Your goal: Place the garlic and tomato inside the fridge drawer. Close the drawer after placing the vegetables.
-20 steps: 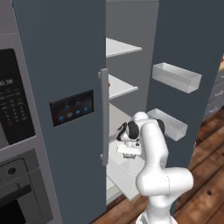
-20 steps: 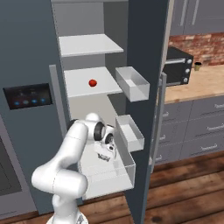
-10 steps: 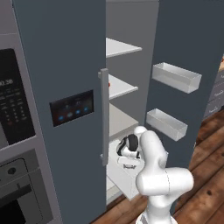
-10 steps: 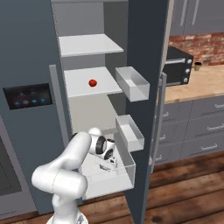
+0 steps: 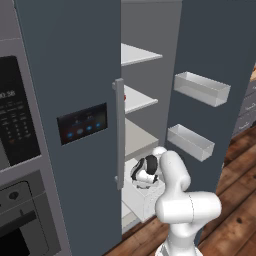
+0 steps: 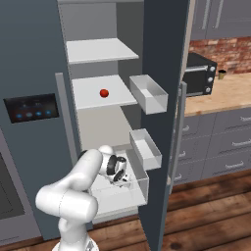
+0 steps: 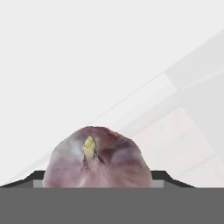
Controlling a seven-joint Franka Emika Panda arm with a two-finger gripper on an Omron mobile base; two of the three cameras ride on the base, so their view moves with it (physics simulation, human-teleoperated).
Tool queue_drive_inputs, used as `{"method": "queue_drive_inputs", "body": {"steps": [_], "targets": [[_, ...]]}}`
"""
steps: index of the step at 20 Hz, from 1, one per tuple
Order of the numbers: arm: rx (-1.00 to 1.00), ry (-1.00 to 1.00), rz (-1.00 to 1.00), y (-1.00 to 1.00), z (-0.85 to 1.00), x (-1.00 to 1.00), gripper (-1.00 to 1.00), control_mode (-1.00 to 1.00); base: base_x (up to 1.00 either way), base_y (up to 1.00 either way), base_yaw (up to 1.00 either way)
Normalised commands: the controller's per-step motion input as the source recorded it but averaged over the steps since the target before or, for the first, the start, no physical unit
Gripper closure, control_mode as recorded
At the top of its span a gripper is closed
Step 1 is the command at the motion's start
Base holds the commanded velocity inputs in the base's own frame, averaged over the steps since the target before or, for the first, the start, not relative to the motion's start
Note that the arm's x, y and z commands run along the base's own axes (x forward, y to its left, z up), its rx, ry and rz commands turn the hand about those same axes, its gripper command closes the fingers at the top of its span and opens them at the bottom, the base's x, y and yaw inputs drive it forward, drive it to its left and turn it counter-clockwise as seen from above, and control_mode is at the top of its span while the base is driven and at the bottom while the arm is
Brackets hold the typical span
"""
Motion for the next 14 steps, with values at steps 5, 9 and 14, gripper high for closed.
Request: {"method": "queue_drive_inputs", "body": {"steps": [5,9,14], "targets": [[0.0,-0.19,0.0,-0.02,-0.23,-0.88,-1.0,-1.0,0.0,0.0,0.0],[-0.01,-0.13,0.0,-0.11,0.56,-0.42,-1.0,-1.0,0.0,0.0,0.0],[-0.09,-0.18,0.0,-0.07,0.95,-0.64,-1.0,-1.0,0.0,0.0,0.0]]}}
